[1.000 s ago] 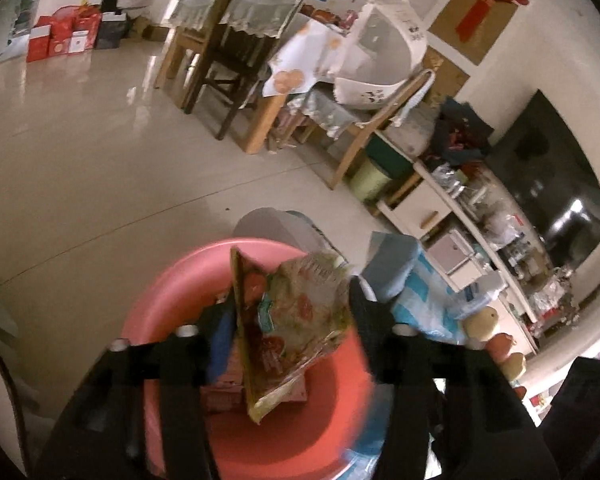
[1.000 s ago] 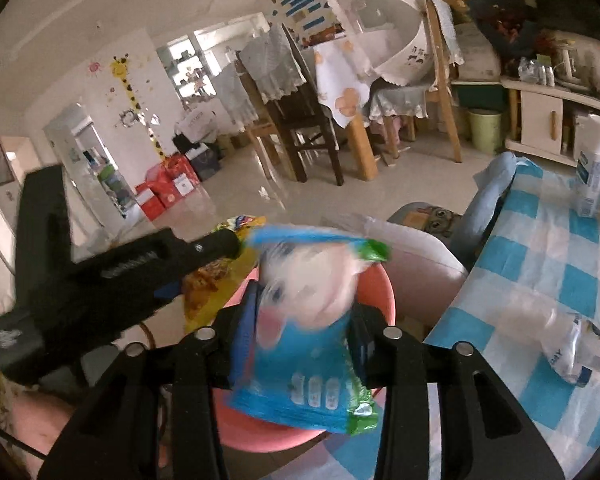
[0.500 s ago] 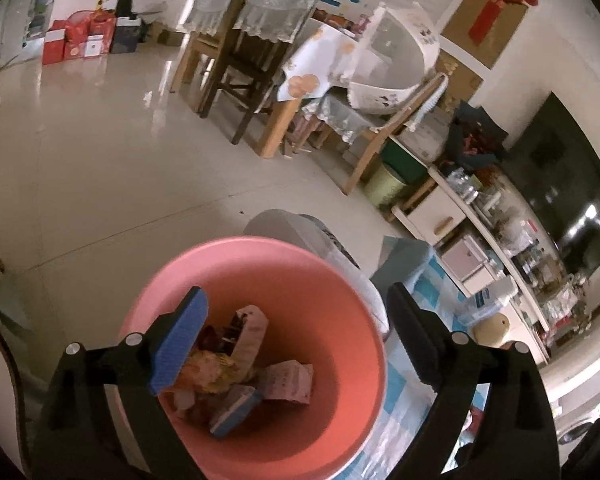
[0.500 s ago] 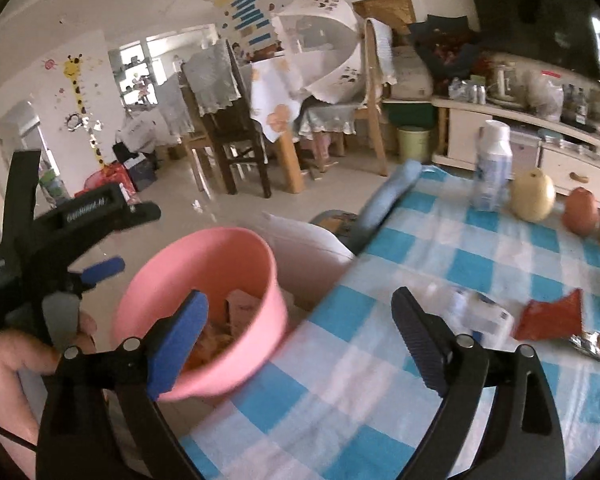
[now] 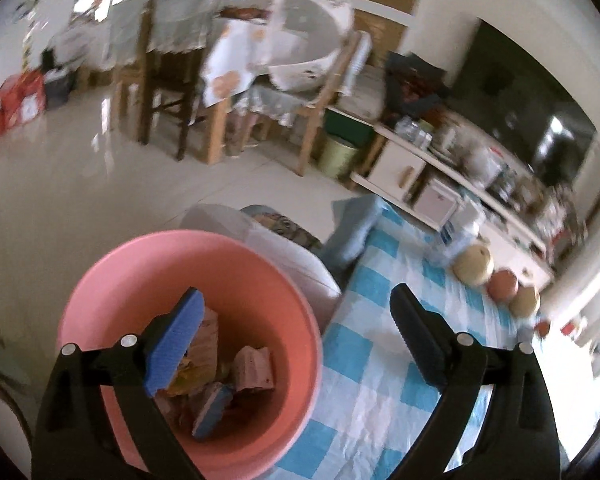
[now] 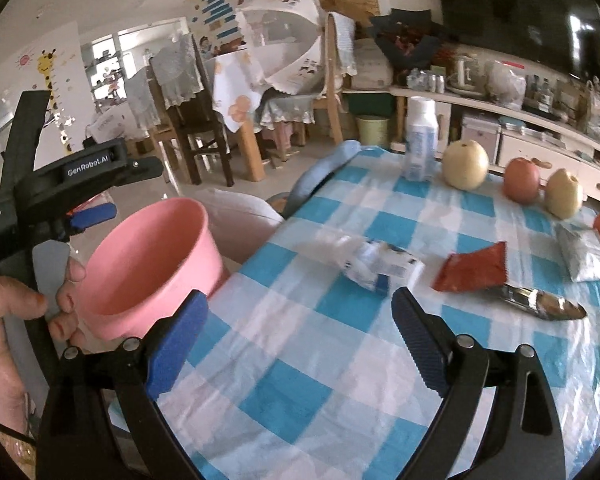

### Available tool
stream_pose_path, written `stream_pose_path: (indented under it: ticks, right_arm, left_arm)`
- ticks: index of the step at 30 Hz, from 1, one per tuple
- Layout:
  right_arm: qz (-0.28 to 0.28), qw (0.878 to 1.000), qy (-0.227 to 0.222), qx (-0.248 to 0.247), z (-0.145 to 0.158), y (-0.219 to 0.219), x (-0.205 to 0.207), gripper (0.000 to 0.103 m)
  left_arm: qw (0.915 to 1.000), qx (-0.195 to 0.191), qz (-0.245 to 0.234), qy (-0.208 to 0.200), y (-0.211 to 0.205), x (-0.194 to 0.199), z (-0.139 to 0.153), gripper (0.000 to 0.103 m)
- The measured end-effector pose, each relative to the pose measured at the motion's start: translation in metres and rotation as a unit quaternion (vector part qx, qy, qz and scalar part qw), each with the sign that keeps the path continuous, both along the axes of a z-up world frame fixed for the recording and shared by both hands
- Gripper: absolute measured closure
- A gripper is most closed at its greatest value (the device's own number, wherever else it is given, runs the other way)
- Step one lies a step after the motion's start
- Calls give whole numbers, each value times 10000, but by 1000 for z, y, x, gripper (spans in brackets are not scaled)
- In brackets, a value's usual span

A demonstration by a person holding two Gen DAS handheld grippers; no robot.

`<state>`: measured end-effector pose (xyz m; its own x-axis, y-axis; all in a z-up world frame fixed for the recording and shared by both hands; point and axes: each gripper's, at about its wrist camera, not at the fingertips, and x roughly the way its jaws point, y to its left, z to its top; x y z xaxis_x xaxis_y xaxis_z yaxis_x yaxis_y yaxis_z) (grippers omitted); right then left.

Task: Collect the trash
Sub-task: 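Move both open tools back over the table toward the red bag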

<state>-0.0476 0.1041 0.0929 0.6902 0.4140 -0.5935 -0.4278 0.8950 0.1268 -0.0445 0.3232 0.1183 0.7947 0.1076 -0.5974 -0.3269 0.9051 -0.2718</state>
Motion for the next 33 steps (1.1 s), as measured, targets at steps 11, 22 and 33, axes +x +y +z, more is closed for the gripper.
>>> stream_pose_path:
  ticks: [11,22,33]
  right_arm:
    - [-393,9992,-35,21,2,-42,-2,8]
    - [-708,9973,-179,-54,5,-74,-2,8]
    - [-1038,9944,-217,6,7,-107,2,8]
  left_arm:
    - [9903,1213,-681,65,-69,13,4,8]
    - [9907,992,-933,-29,-90,17,3,8]
    - [9868,1018,-1259,-28,-118,22,0,8]
